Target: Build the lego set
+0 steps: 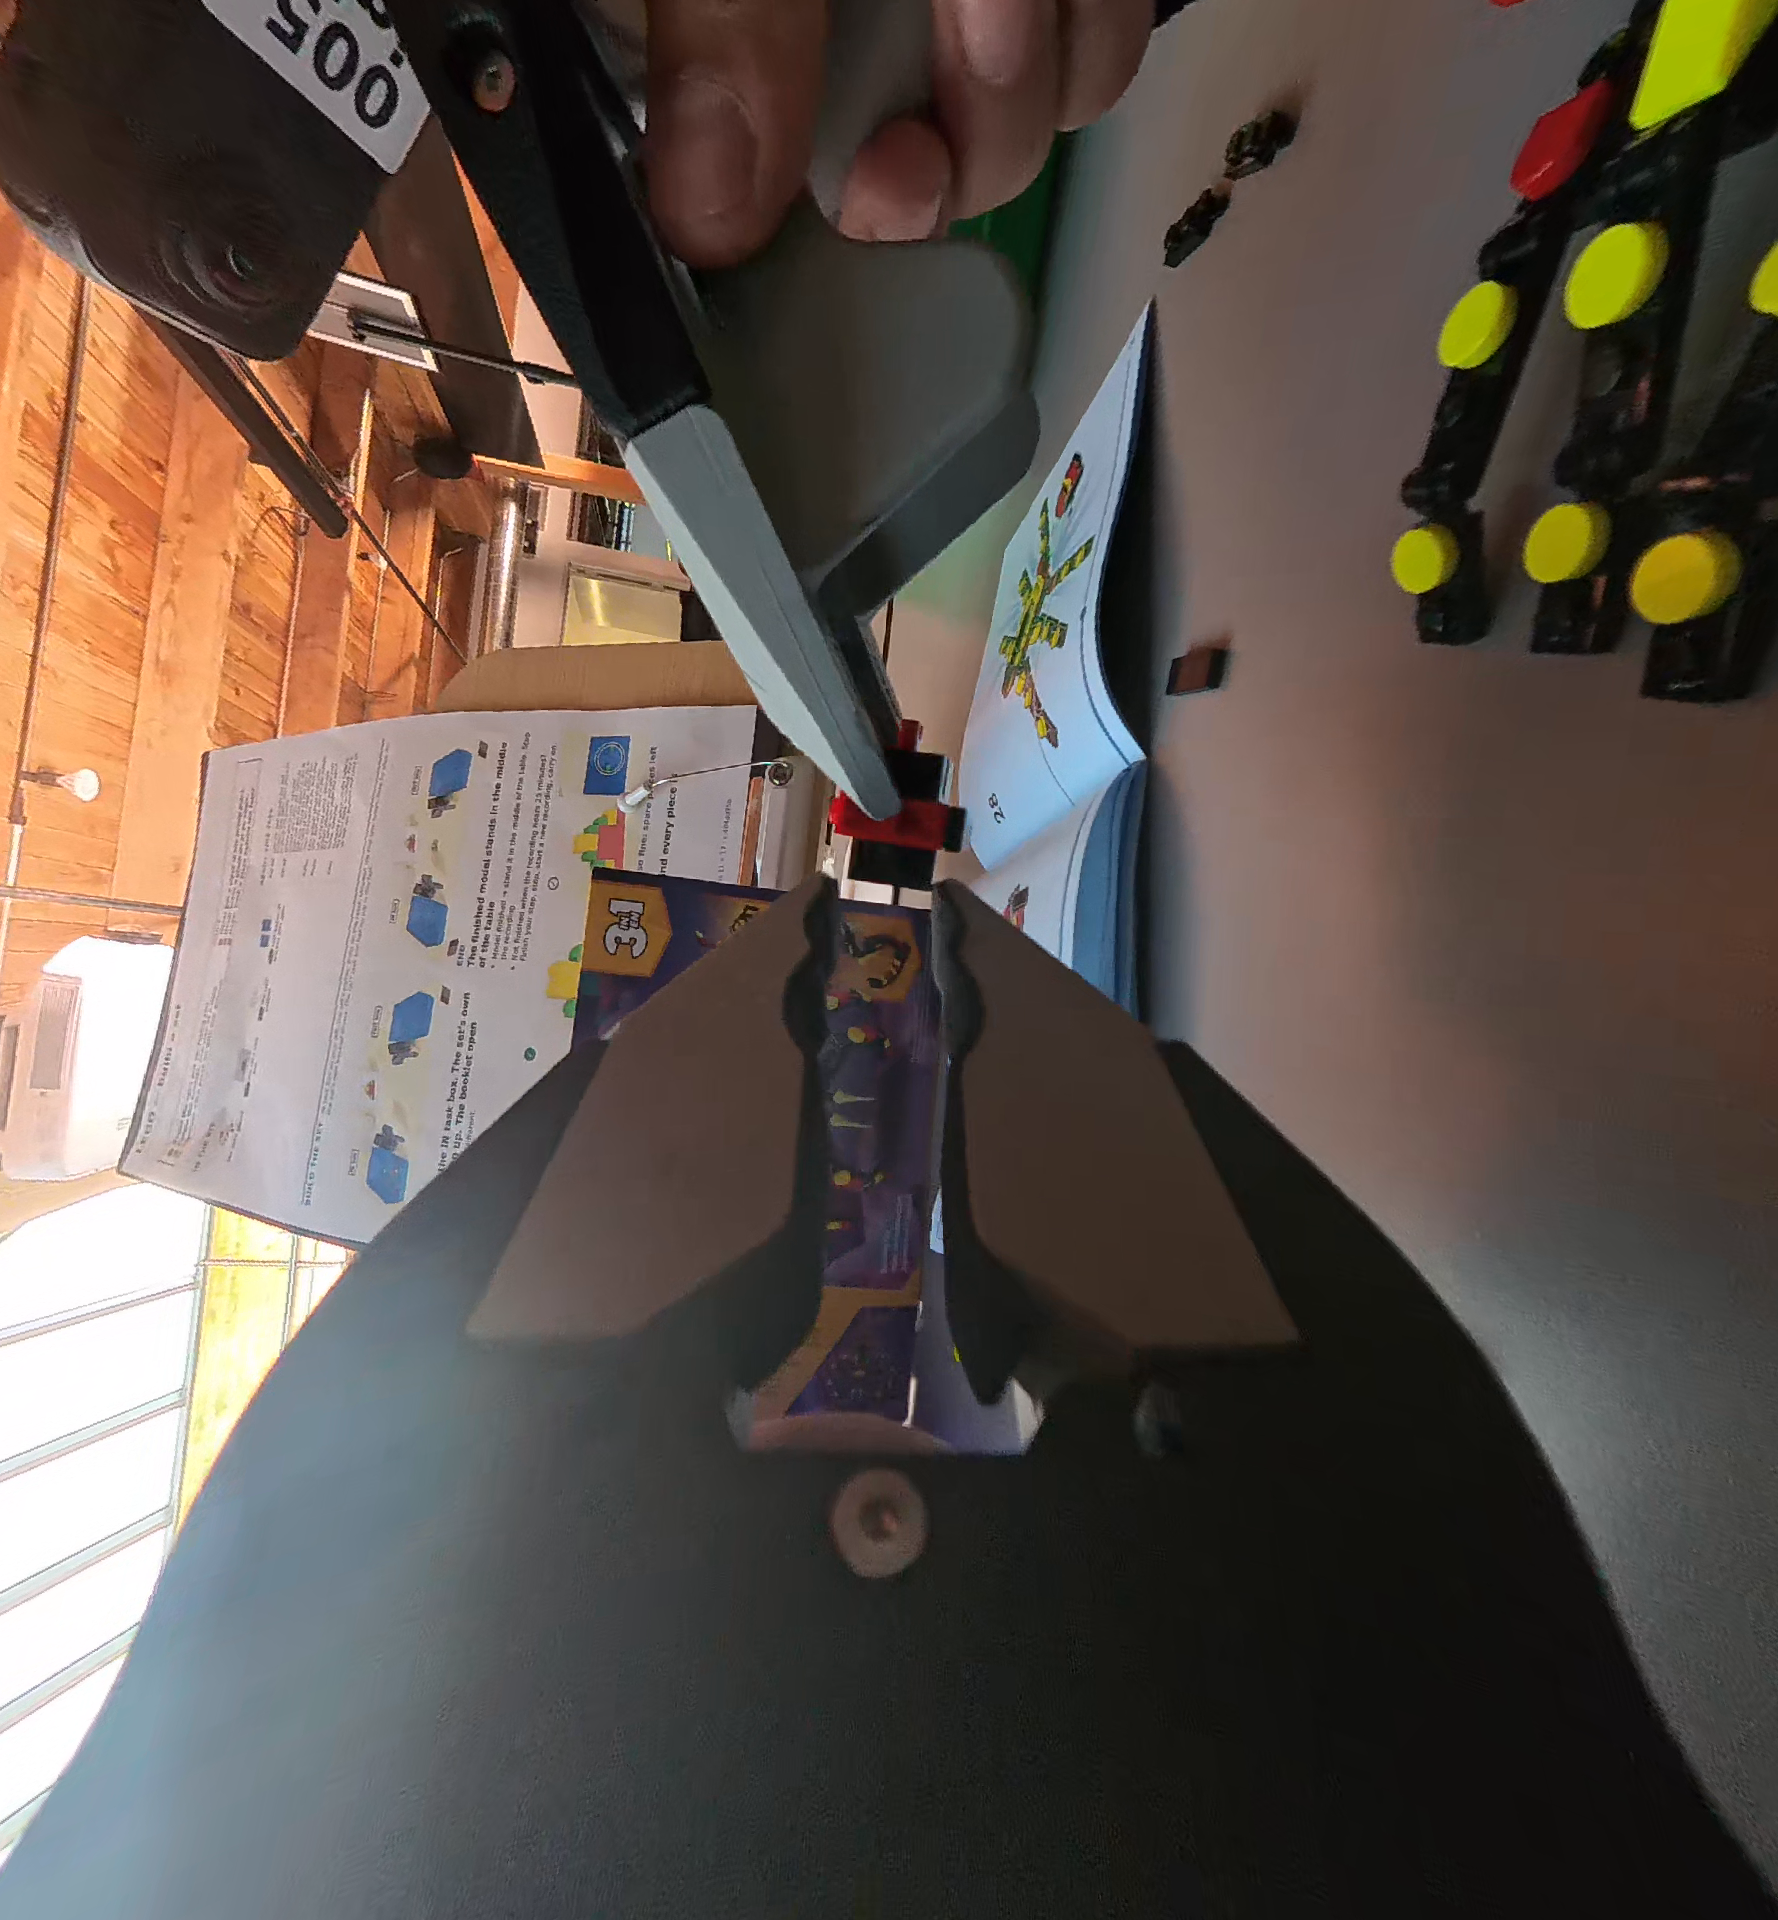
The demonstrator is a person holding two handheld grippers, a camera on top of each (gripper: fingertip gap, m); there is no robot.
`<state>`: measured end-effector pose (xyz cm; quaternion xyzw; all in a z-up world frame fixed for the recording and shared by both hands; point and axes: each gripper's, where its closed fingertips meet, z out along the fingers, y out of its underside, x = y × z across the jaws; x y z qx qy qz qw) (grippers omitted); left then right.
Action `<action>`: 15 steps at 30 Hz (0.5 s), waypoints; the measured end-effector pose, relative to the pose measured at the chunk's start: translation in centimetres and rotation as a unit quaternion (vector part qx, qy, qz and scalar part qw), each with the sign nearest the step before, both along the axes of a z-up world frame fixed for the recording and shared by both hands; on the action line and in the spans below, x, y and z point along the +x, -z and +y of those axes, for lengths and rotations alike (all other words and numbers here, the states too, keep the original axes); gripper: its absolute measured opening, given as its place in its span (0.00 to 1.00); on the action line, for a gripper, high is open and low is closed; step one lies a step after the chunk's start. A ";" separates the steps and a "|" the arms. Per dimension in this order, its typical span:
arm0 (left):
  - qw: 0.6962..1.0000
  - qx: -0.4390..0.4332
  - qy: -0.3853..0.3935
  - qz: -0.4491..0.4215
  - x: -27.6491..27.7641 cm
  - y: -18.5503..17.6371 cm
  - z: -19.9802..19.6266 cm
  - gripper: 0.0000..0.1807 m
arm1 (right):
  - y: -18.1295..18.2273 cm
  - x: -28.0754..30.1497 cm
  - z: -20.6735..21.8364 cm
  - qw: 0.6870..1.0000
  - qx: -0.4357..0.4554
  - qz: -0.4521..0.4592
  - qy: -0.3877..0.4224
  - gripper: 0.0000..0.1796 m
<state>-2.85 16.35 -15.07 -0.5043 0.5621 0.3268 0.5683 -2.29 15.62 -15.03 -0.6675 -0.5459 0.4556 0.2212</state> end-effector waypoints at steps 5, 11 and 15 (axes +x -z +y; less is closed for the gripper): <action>1.000 0.004 0.005 0.003 0.2 0.0 -0.1 0.08 | -0.2 0.0 -0.2 1.000 -0.016 0.005 -0.002 0.07; 1.000 0.004 0.009 0.004 0.3 0.0 -0.2 0.07 | -0.1 -0.1 -0.4 1.000 -0.021 0.005 -0.008 0.07; 1.000 0.006 0.013 0.008 0.4 0.0 -0.4 0.07 | -0.1 0.0 -0.6 1.000 -0.009 0.008 -0.020 0.07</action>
